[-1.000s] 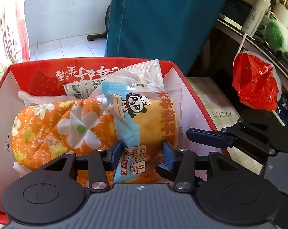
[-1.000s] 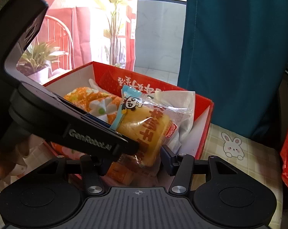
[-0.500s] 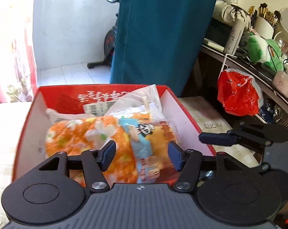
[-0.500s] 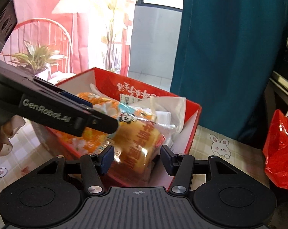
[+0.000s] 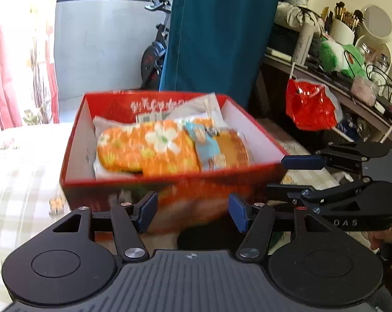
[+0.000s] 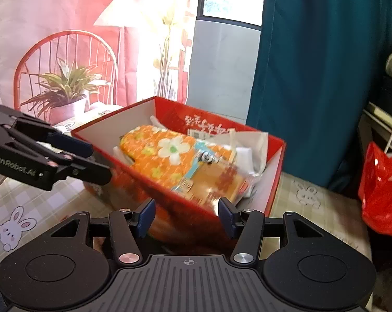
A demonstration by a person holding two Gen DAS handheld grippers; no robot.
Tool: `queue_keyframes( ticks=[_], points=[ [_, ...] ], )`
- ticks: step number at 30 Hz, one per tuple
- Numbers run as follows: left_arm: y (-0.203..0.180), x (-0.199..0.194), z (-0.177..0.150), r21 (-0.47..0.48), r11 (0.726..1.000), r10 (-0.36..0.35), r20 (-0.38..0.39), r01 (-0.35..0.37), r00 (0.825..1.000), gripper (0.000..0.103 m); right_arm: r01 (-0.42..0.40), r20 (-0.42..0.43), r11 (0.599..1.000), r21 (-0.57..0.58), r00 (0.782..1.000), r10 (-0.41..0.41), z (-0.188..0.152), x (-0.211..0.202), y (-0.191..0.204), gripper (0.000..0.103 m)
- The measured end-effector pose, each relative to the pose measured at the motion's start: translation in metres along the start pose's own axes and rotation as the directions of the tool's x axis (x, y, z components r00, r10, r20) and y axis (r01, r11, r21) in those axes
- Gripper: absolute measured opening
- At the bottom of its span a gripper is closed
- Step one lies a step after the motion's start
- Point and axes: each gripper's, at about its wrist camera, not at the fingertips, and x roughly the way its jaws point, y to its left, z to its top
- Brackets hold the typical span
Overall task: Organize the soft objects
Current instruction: 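Lower the right tool to the black eye mask strap and grasp it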
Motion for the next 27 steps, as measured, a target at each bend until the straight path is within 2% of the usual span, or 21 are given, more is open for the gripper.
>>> queue_keyframes(
  ticks=[7,12,18,21,27],
  points=[
    [0.012,0.013,-0.032,-0.036,0.999,0.001,-0.068,-0.004,0.998,0.064,-0.009,-0.025,0.999,0.036,1.0,0.01,-0.036,-0.002,0.01,0.05],
    [0.01,0.024,-0.043,-0.046,0.999,-0.019,-0.089,0.015,0.996,0.064,0.017,-0.04,0.998,0.053,0.999,-0.015,-0.059,-0.002,0.011,0.05],
    [-0.011,0.033,-0.052,0.006,0.999,-0.043,-0.099,0.043,0.994,0.073,0.046,-0.037,0.998,0.054,0.998,-0.044,-0.069,-0.004,0.0,0.05],
    [-0.025,0.04,-0.057,0.055,0.998,0.005,-0.088,0.0,0.996,0.073,0.057,-0.039,0.997,0.052,0.998,-0.055,-0.07,-0.005,-0.008,0.05],
    [-0.039,0.059,-0.06,0.085,0.996,0.026,-0.111,-0.016,0.993,0.073,0.086,-0.052,0.993,0.079,0.995,-0.082,-0.076,-0.004,-0.023,0.05]
  ],
)
